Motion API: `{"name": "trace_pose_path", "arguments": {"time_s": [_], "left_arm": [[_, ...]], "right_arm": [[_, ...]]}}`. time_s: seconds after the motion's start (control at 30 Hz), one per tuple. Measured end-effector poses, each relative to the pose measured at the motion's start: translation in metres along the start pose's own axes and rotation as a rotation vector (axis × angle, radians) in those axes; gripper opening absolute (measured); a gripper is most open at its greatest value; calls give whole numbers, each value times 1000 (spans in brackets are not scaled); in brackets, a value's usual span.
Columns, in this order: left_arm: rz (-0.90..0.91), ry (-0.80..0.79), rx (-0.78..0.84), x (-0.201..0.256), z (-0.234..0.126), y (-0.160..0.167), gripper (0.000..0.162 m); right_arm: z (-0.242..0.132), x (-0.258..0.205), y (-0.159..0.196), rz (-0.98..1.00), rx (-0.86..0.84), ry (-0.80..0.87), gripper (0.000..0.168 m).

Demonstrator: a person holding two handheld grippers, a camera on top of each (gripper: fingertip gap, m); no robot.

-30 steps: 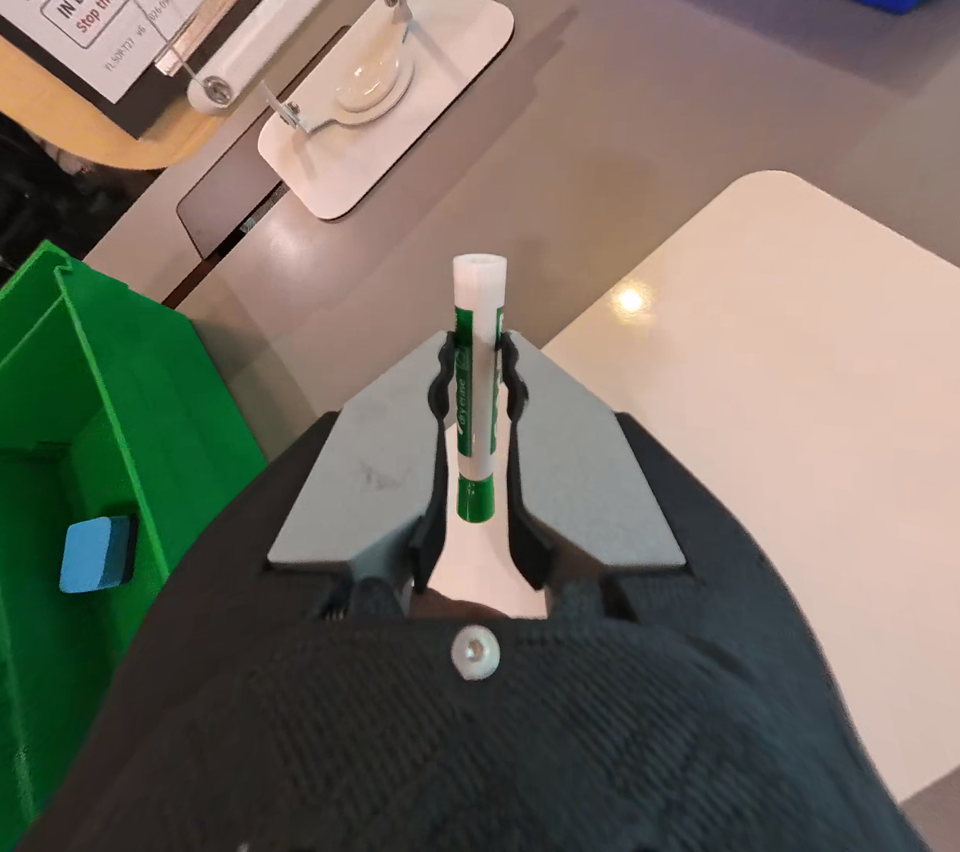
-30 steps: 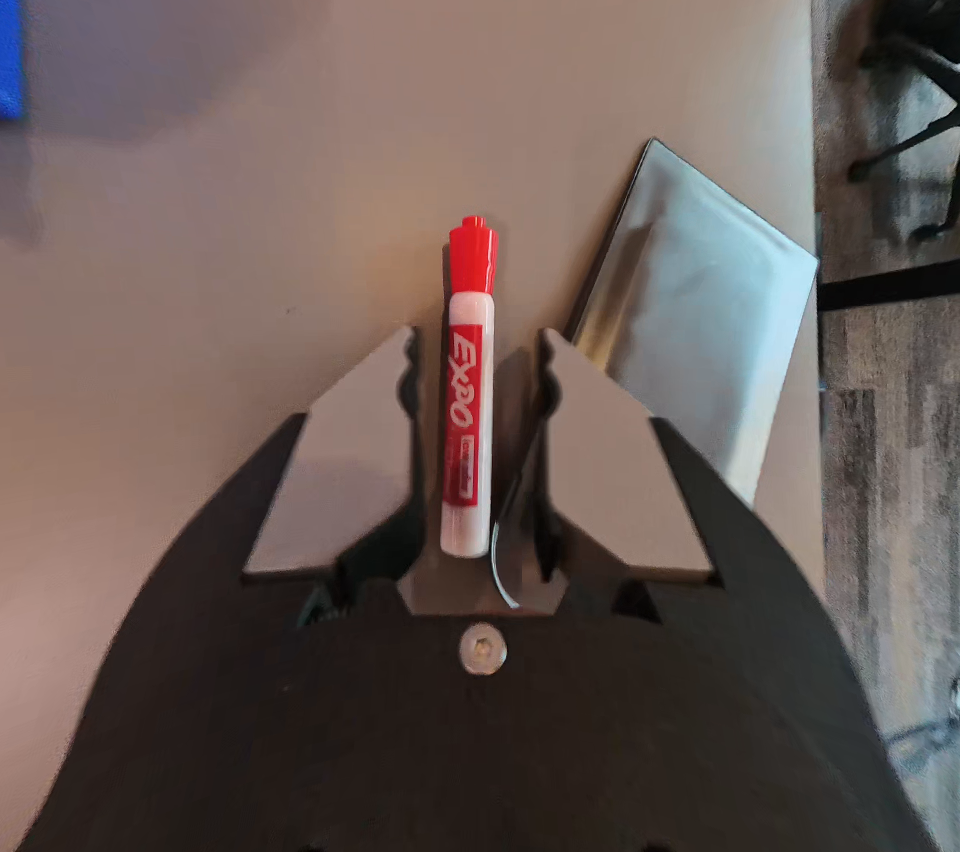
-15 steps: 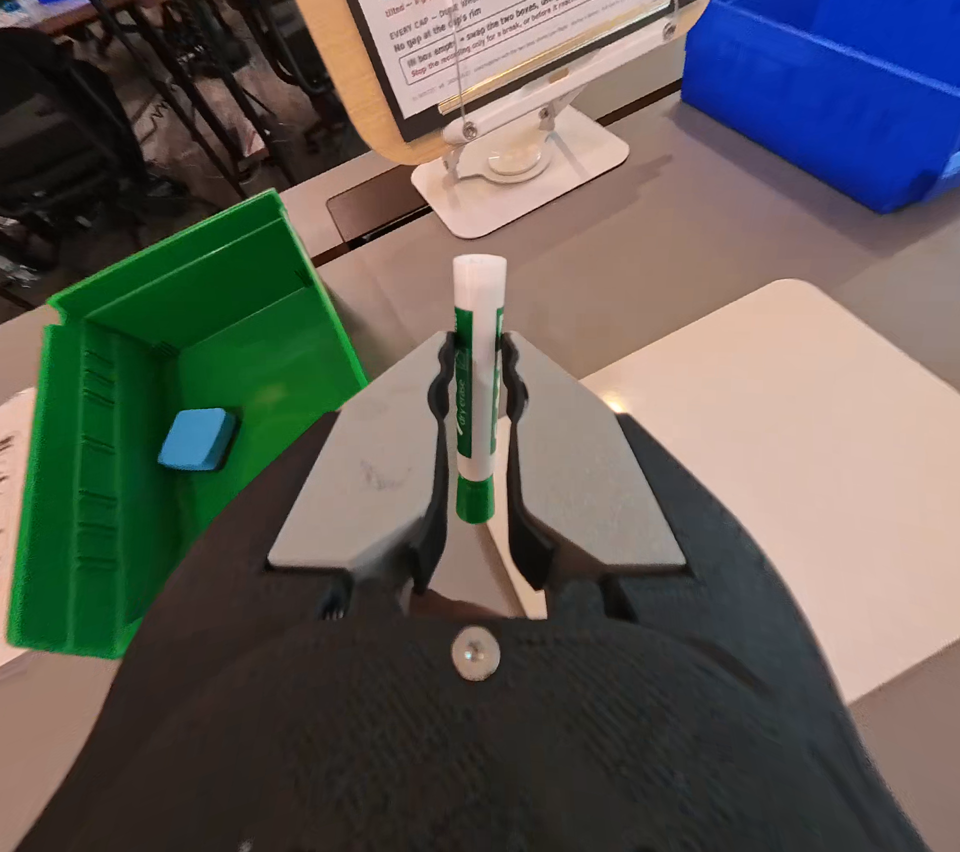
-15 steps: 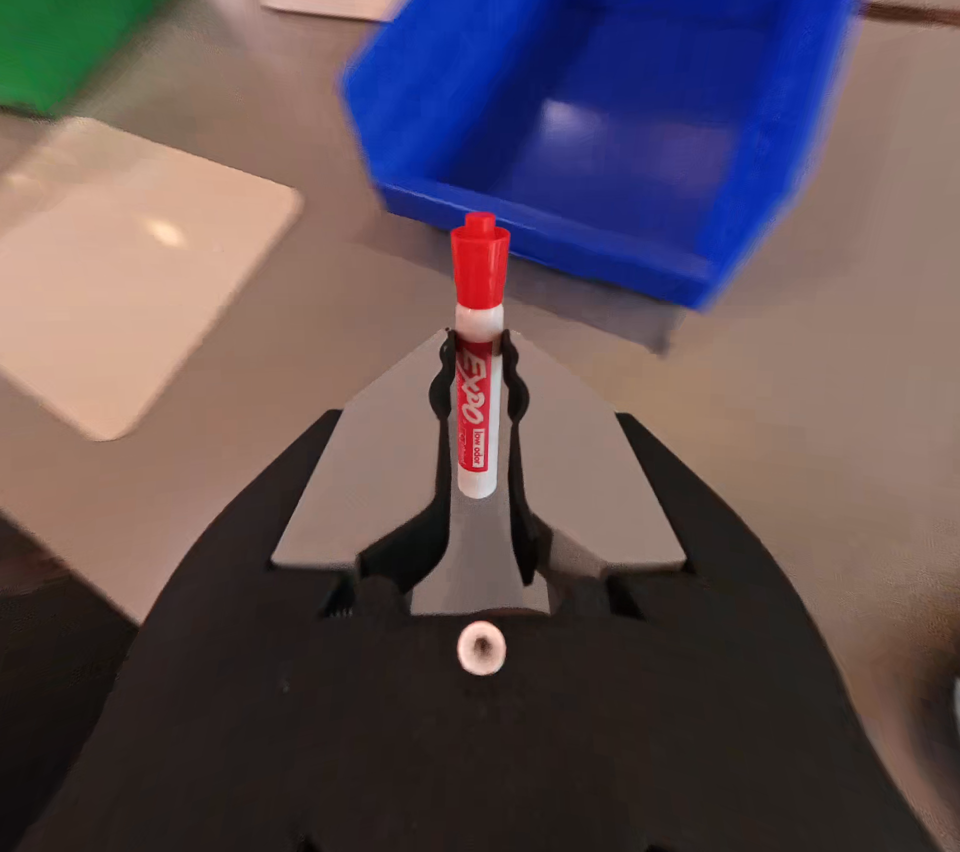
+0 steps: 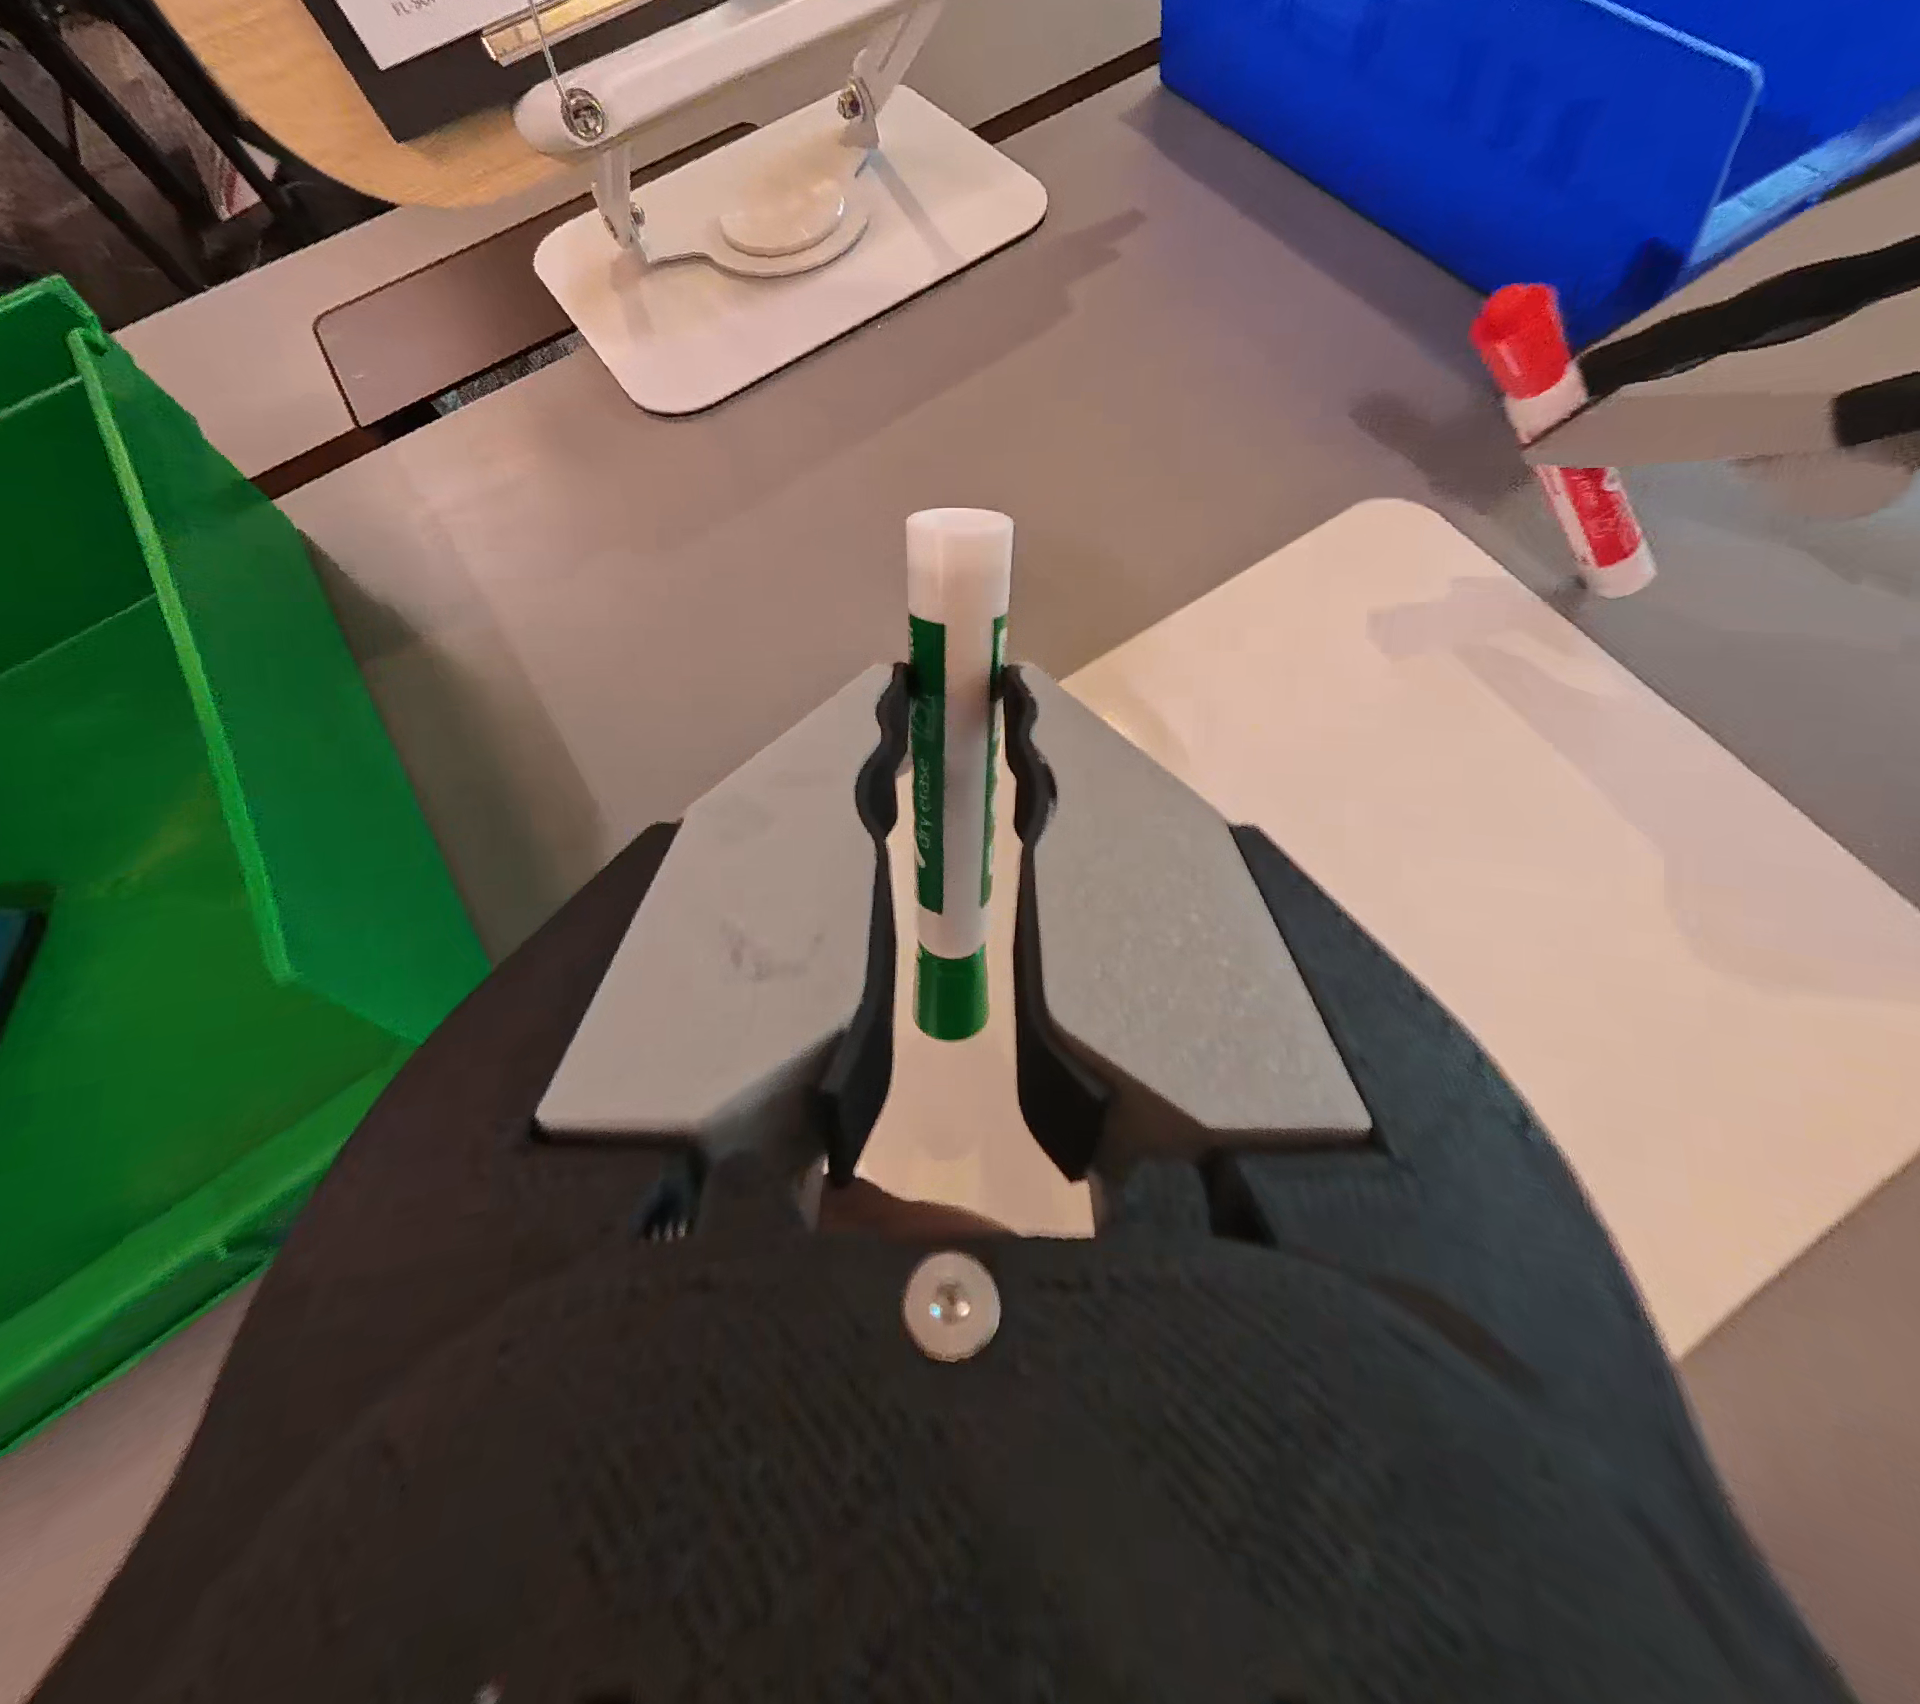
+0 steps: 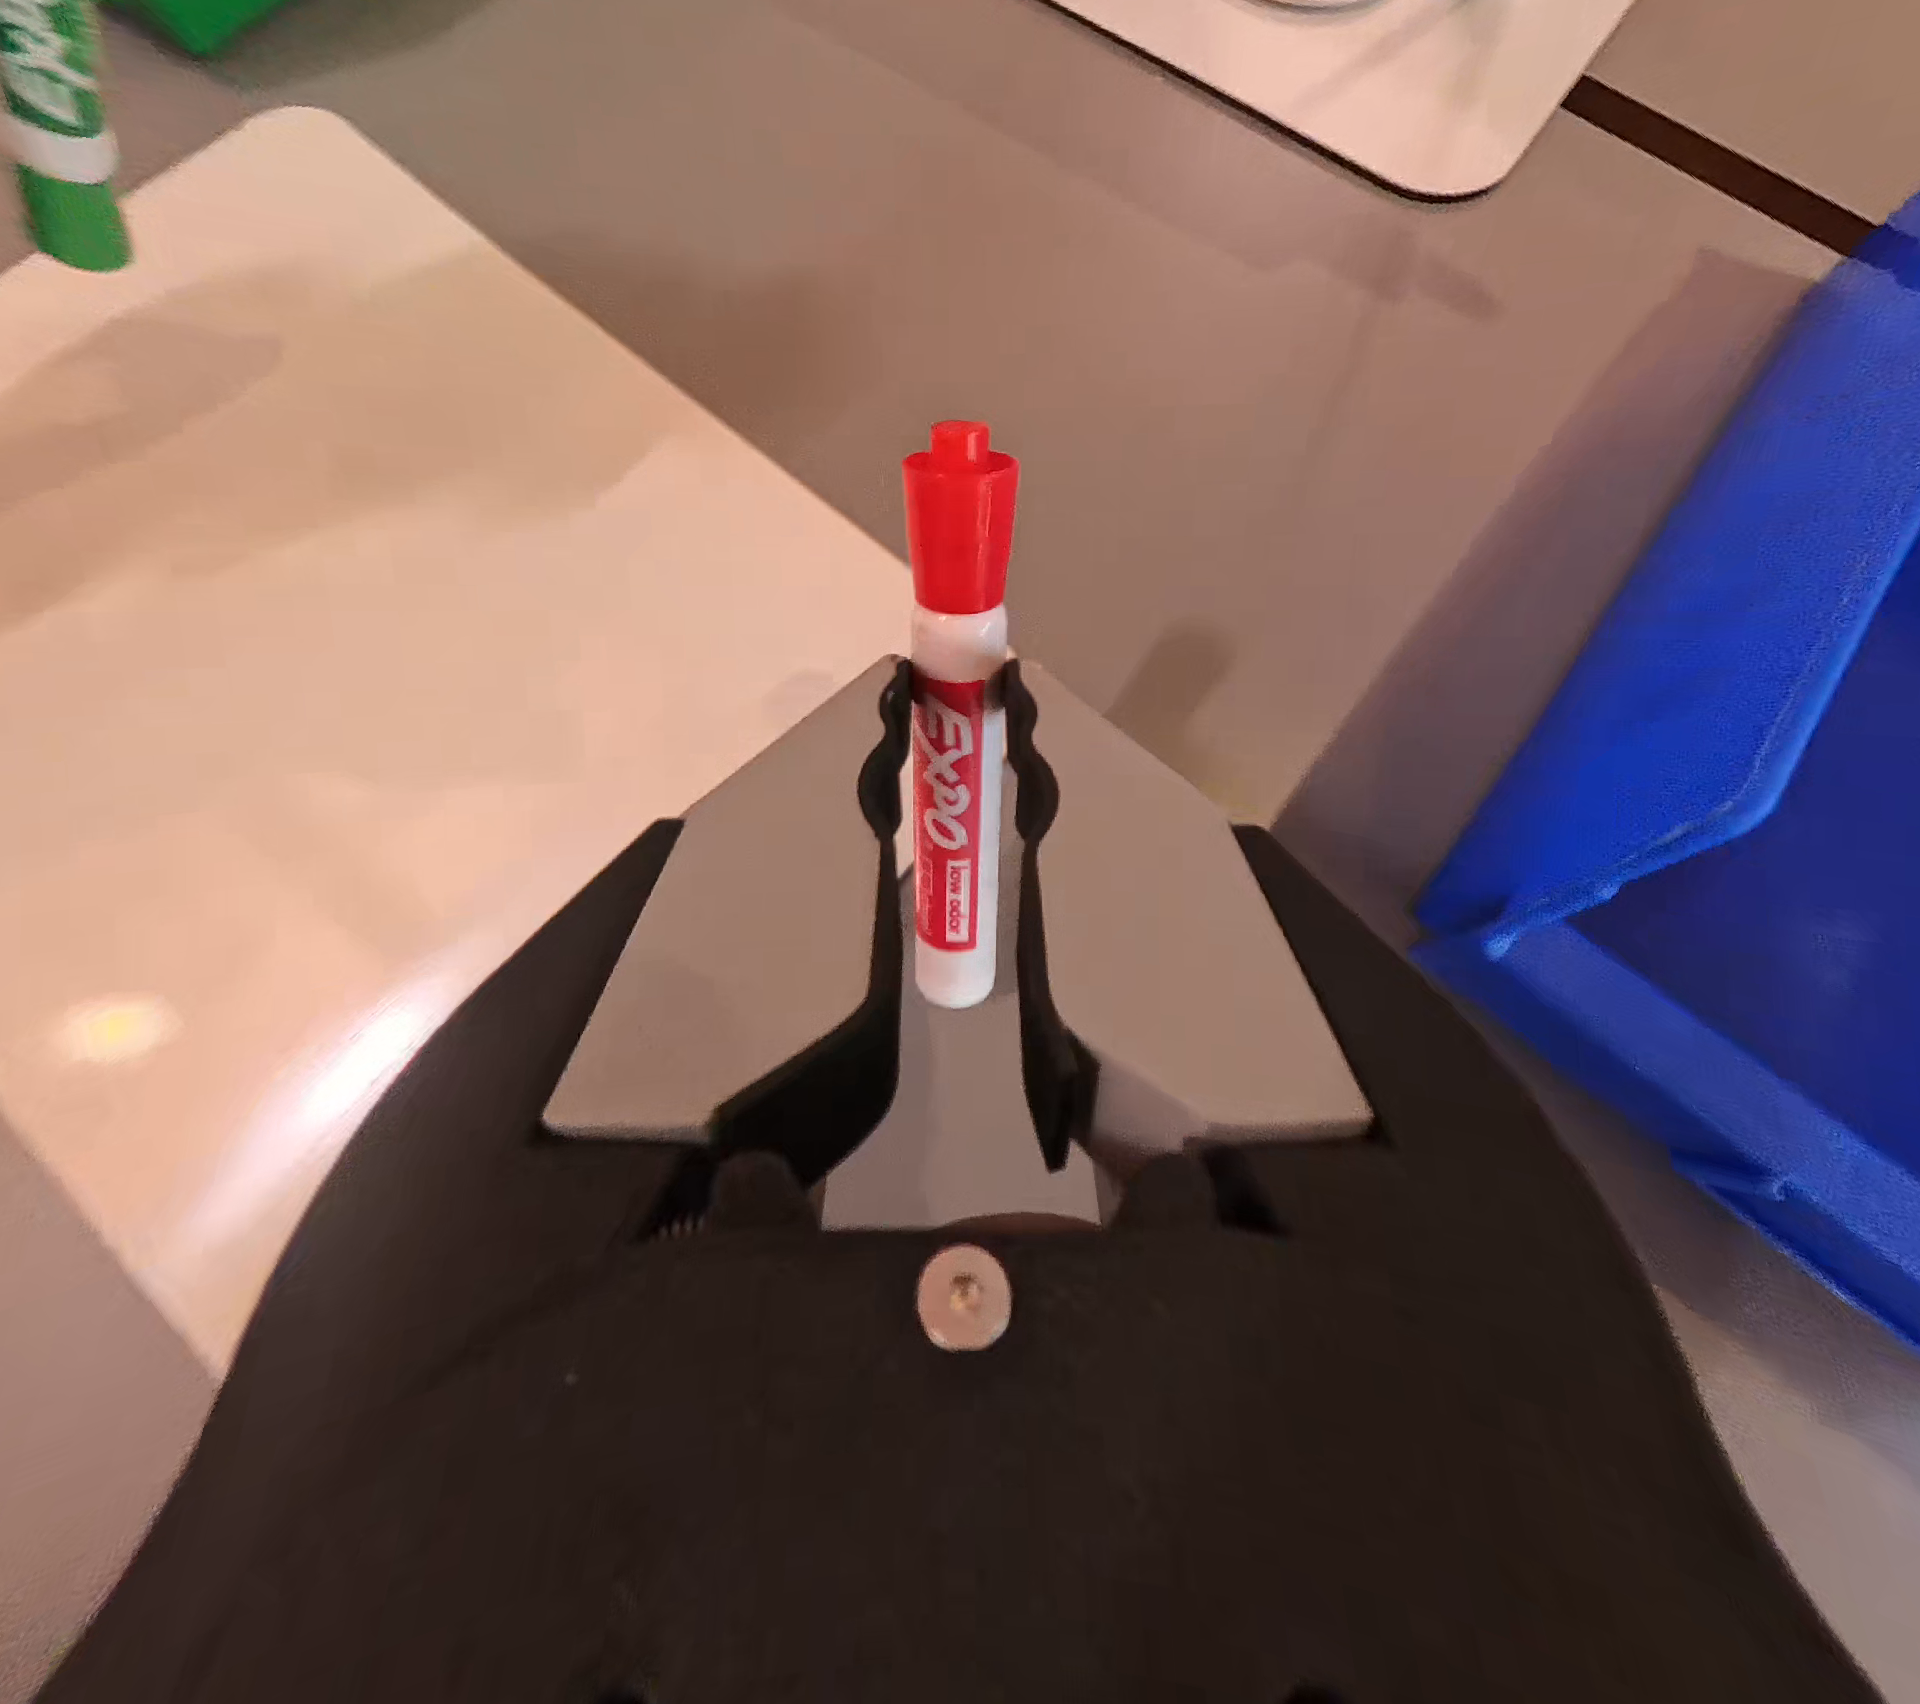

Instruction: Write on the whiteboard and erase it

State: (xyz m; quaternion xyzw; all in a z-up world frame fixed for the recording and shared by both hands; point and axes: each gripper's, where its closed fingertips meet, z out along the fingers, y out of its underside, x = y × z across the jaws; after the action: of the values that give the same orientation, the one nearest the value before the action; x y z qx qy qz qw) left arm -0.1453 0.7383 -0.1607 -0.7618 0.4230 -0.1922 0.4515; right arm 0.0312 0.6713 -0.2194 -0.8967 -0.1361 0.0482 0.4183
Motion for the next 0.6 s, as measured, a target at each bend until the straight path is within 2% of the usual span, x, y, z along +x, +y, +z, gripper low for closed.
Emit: {"name": "trace_pose_path", "arguments": {"time_s": [0.17, 0.33, 0.6], "left_arm": [[-8, -2, -20, -4, 19, -4, 16], [-15, -11, -32, -14, 29, -3, 16], [-19, -41, -3, -33, 5, -22, 16]], "right_arm": [[17, 23, 7, -13, -47, 115, 15], [29, 32, 30, 12, -102, 115, 16], [37, 28, 39, -10, -127, 94, 16]]}}
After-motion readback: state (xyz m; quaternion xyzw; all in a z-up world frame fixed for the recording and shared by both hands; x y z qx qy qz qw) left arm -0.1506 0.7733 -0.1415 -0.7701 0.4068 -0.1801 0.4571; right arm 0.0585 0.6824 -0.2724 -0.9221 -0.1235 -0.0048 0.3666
